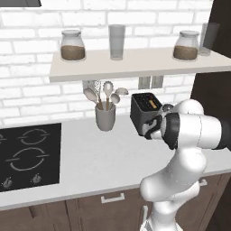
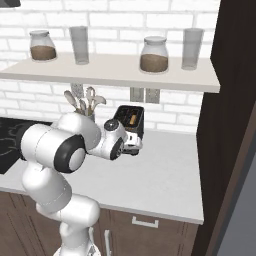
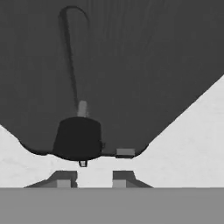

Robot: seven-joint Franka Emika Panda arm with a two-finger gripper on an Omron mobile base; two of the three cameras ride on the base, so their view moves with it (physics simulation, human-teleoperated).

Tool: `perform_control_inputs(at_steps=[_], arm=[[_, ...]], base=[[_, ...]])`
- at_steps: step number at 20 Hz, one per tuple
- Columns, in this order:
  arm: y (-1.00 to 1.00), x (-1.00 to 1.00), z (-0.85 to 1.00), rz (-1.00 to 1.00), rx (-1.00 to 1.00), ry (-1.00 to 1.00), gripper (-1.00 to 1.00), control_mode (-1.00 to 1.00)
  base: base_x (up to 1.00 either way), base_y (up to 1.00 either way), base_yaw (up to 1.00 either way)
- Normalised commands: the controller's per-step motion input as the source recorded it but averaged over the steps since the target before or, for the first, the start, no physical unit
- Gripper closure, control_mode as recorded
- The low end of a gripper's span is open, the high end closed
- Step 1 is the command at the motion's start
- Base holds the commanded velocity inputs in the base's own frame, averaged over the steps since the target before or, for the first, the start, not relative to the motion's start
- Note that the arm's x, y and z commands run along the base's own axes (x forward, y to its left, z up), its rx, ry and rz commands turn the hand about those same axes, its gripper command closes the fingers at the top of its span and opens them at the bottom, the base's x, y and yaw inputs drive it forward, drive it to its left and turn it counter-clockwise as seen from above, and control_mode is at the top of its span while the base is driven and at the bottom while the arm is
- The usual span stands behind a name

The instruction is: Start the toaster. Once the lever pops up, take the bread to the plate on the dining counter.

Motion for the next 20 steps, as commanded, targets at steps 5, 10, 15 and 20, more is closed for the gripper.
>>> perform_control_inputs(at_steps=[5,10,15,20], arm=[[-0.24,-1.0,-1.0,0.0,-0.12,0.03,1.0,-1.0],[-0.25,-0.68,-0.63,0.0,0.16,0.0,1.0,-1.0],[-0.5,-0.9,0.84,-0.05,0.25,-0.47,1.0,-1.0],[-0.42,-0.61,1.0,-0.1,0.27,-0.35,1.0,-1.0]], base=[[0.0,0.0,0.0],[0.0,0.0,0.0],[0.0,0.0,0.0],[0.0,0.0,0.0]])
